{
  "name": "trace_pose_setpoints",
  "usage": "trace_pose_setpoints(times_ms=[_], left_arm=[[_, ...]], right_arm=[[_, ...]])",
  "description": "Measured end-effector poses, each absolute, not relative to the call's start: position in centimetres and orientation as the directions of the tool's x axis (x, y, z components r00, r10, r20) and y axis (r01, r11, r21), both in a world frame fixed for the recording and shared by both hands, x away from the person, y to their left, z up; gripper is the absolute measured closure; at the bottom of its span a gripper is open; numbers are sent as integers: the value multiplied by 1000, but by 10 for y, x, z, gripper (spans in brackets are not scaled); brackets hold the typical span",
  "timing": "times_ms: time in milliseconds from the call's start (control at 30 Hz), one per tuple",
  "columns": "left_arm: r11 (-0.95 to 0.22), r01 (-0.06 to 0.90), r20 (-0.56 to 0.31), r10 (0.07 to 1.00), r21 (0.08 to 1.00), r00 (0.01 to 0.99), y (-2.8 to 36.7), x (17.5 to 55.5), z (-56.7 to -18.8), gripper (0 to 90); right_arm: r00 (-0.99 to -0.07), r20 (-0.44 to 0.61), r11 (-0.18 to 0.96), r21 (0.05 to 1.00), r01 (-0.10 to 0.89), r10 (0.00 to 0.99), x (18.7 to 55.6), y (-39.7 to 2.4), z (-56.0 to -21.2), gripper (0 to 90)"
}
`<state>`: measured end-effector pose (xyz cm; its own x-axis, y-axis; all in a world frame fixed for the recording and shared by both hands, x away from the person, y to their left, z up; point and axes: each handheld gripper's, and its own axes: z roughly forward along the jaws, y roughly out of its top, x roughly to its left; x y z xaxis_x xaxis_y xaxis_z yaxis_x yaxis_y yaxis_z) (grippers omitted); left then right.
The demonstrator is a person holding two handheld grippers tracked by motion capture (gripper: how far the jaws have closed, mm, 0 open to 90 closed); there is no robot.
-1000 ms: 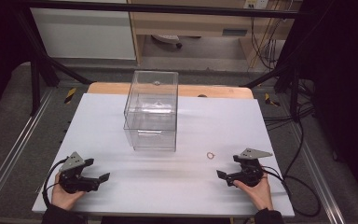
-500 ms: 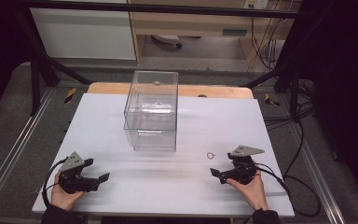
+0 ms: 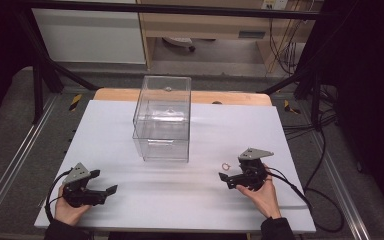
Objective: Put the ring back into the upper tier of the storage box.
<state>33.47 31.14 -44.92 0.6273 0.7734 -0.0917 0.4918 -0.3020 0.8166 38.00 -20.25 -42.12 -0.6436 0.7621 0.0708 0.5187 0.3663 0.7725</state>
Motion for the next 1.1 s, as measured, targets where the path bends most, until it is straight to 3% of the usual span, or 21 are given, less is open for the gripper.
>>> trace_pose_setpoints(times_ms=[667,733,1100], left_arm=[[-299,492,-90,778,818,621,312,334,-449,71],[-299,493,-89,779,817,621,312,335,-449,71],[-292,492,-93,781,820,618,314,334,-449,74]], right_arm=[[-642,88,393,724,566,762,407,-193,-436,257],[-642,93,390,726,566,761,407,-193,-437,333],[-668,81,439,695,570,740,409,-192,-442,558]])
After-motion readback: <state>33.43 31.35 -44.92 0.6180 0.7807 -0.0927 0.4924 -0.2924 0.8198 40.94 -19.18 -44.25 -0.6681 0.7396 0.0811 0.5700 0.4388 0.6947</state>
